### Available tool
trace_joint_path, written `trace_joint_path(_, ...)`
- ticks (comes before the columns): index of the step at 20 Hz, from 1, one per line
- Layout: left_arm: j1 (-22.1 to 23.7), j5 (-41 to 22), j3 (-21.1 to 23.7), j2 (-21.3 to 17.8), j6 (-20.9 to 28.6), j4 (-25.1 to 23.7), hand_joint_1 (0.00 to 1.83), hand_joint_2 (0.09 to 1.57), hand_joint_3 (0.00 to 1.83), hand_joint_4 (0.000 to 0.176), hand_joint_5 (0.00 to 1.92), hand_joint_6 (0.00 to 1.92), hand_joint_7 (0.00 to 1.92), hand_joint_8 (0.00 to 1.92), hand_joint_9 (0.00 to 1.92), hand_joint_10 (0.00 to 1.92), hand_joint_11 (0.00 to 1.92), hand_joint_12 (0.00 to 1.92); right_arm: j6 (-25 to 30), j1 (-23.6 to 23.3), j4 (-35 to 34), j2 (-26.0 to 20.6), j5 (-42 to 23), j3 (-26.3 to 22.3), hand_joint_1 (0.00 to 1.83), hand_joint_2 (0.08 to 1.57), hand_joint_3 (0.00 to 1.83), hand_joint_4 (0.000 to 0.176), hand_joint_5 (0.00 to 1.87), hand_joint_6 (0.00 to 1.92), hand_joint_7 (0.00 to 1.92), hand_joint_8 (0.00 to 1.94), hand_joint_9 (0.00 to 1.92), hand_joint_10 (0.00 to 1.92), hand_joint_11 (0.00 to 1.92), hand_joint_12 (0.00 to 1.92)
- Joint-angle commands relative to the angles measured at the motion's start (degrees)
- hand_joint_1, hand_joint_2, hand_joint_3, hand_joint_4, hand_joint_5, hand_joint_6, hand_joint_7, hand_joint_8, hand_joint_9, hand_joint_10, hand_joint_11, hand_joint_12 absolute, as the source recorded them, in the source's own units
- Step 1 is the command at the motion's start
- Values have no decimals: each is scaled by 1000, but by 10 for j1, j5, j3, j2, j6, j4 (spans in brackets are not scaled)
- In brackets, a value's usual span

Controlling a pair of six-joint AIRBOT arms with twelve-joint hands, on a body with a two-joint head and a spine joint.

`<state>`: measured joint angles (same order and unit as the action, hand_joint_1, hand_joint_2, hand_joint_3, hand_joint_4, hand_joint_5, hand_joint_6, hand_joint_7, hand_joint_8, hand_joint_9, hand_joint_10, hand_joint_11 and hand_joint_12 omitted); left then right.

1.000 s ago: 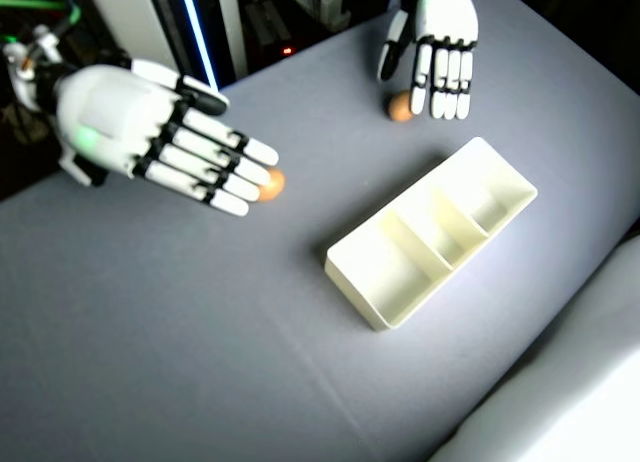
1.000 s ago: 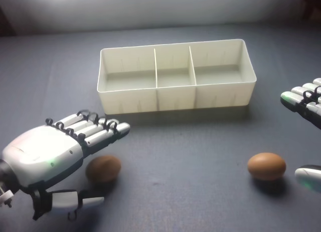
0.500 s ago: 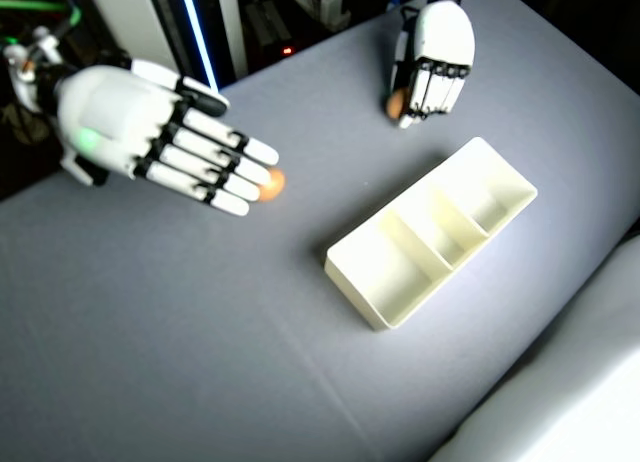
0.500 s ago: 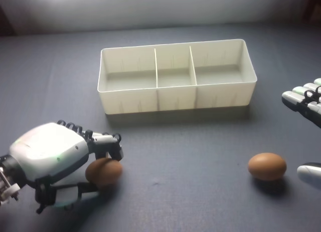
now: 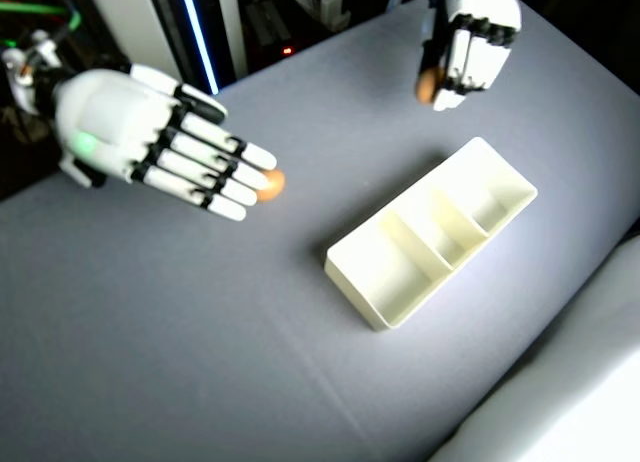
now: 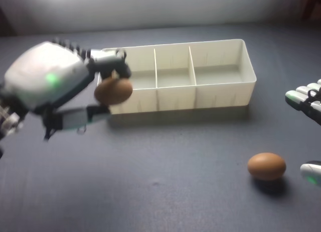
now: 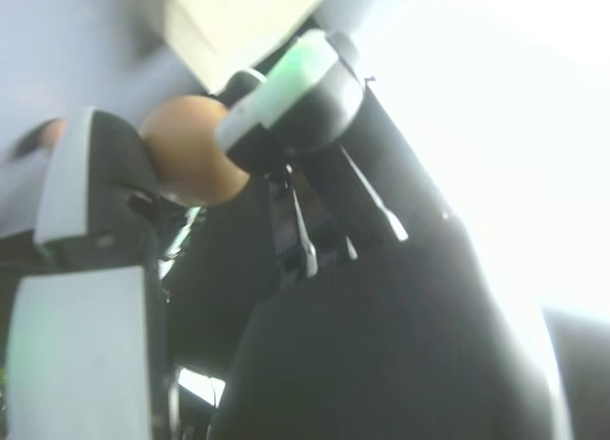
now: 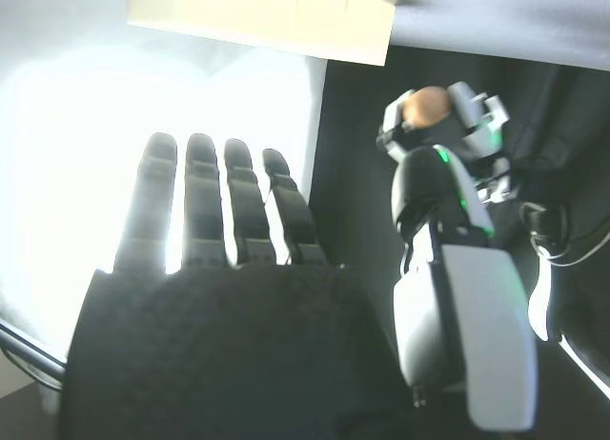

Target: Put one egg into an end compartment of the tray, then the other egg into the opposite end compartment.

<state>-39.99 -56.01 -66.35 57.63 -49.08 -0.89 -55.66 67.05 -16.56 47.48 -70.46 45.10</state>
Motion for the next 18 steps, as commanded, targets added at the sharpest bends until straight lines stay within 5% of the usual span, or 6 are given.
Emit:
trace_joint_path(1, 17, -39, -12, 9, -2, 15, 1075, 1209, 0, 0, 809, 1262, 891, 1804, 1128, 1921, 1266, 1921, 4, -1, 6, -1, -75, 2, 301, 1283, 25, 0, 0, 0, 0, 0, 0, 0, 0, 0)
trace_joint_path(7, 113, 79, -98, 78, -36, 60, 1086, 1238, 6, 0, 744, 1354, 951, 1843, 1184, 1921, 1340, 1921, 12, 2, 4, 6, -75, 8, 351, 1289, 16, 0, 0, 0, 0, 0, 0, 0, 0, 0)
trace_joint_path(9, 124, 119, -126, 103, -42, 74, 1150, 1281, 7, 0, 578, 1449, 764, 1513, 818, 1723, 942, 1921, 17, 3, 5, 10, -75, 11, 377, 1284, 11, 0, 0, 0, 0, 0, 0, 0, 0, 0)
trace_joint_path(11, 128, 150, -141, 118, -70, 99, 931, 1191, 0, 0, 137, 871, 240, 667, 250, 1188, 188, 1797, 29, 3, 9, 13, -75, 15, 423, 1280, 7, 0, 0, 0, 0, 0, 0, 0, 0, 0)
trace_joint_path(14, 123, 161, -149, 125, -79, 111, 372, 1196, 0, 84, 3, 183, 19, 59, 1, 179, 1, 959, 31, 3, 11, 15, -75, 16, 438, 1270, 1, 0, 0, 0, 0, 0, 0, 0, 0, 0)
trace_joint_path(18, 114, 129, -132, 114, -80, 112, 87, 1198, 5, 107, 0, 0, 0, 0, 0, 0, 0, 43, 48, 3, 28, 15, -75, 16, 509, 1233, 0, 0, 0, 0, 0, 0, 0, 0, 0, 0)
